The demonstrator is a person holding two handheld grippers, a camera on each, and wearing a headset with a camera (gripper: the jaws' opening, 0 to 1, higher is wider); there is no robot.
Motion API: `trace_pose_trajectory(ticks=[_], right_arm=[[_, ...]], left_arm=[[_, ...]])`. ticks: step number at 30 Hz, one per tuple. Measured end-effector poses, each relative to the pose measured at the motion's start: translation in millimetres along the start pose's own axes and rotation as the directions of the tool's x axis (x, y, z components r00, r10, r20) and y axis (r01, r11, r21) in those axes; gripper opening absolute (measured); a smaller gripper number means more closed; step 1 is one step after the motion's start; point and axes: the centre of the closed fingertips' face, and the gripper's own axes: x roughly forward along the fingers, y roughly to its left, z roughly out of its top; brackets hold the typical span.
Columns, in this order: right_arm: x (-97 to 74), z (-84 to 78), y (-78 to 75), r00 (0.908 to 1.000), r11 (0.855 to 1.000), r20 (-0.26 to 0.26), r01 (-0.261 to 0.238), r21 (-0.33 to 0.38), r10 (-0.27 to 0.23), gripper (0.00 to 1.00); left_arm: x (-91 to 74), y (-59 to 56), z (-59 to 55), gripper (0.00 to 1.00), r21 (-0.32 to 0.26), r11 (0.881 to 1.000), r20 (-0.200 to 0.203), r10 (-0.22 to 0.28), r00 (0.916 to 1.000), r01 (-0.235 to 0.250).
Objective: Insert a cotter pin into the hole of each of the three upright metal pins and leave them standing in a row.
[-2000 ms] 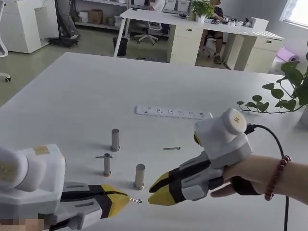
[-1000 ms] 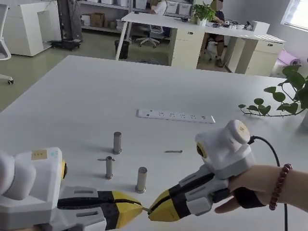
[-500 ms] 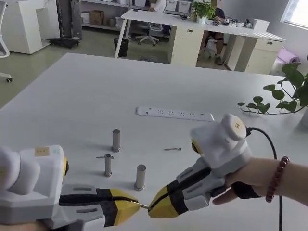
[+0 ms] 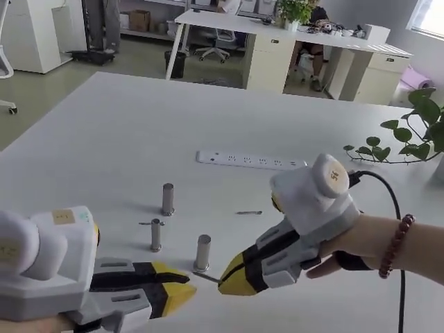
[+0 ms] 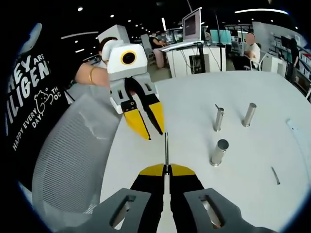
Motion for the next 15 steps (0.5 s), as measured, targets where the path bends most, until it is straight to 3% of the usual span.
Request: trace_pose_trajectory(ticks=[5,15], right_arm=[[-2.7,-7.1,-12.4,0.9989,0.999,-0.031,0.036,-0.004,-0.036,0.0],[-4.7,-20.0,-36.6,0.9873,0.994,-0.113,0.111,-0.015,-0.112,0.0]], left_arm=[[1.9,10.3,6.3,0.13,-0.008,0.999,0.035,0.053,0.998,-0.053],[10.3,30.2,-1.9,0.22,0.062,0.985,0.0,0.162,0.9868,-0.162]])
